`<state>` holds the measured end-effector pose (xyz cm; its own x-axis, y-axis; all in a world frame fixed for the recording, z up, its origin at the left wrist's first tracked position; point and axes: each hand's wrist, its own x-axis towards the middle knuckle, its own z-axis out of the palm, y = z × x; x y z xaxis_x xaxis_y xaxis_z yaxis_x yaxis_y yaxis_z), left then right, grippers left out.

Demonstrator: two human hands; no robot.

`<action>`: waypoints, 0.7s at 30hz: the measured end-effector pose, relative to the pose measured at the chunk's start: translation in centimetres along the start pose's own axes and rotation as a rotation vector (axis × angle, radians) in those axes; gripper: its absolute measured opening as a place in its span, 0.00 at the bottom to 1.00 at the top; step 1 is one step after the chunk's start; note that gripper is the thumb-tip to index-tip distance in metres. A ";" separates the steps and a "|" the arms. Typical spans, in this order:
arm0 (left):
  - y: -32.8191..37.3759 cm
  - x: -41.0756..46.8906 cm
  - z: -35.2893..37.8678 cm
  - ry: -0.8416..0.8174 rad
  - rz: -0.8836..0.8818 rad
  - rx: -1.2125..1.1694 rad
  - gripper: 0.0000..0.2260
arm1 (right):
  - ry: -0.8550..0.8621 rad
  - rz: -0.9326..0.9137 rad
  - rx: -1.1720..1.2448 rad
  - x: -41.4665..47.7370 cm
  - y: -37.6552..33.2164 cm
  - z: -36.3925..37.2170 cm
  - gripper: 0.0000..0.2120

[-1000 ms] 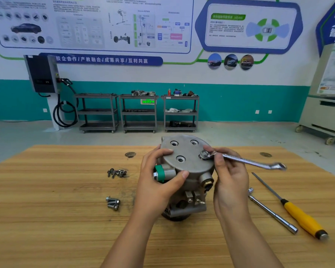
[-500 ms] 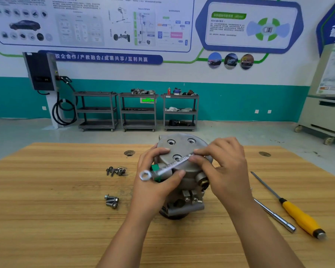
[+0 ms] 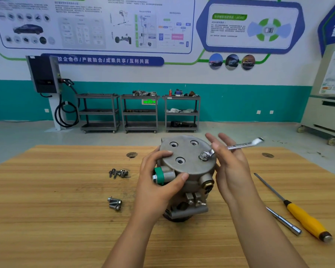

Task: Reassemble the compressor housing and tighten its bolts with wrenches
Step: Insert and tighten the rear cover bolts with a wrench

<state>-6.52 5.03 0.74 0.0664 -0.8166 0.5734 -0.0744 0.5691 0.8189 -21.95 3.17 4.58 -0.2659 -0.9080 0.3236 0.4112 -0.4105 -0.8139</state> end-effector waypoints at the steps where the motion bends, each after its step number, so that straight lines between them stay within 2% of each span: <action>1: 0.0 0.0 0.1 -0.001 0.000 0.003 0.22 | -0.004 -0.060 0.097 -0.5 0.3 -0.3 0.12; 3: 0.1 0.0 0.2 0.001 -0.004 0.014 0.22 | -0.005 -0.187 0.134 -1.7 1.1 -0.6 0.08; 6: 0.1 0.0 0.3 -0.002 -0.007 0.011 0.23 | 0.002 -0.376 -0.076 -4.0 2.0 -1.3 0.06; 12: 0.0 0.0 0.3 0.003 0.007 -0.015 0.22 | -0.122 -0.814 -0.936 -5.8 2.3 -2.6 0.18; 17: 0.2 -0.1 -0.1 -0.011 0.027 -0.041 0.21 | -0.076 -0.827 -1.081 -4.7 -0.3 0.1 0.14; 21: 0.2 0.0 0.0 0.002 -0.009 -0.050 0.21 | -0.079 -0.715 -1.253 -2.8 -1.5 2.4 0.11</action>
<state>-6.52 5.17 0.91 0.0687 -0.8215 0.5661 -0.0239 0.5659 0.8241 -19.72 6.13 6.06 -0.0186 -0.5627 0.8265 -0.8180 -0.4667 -0.3362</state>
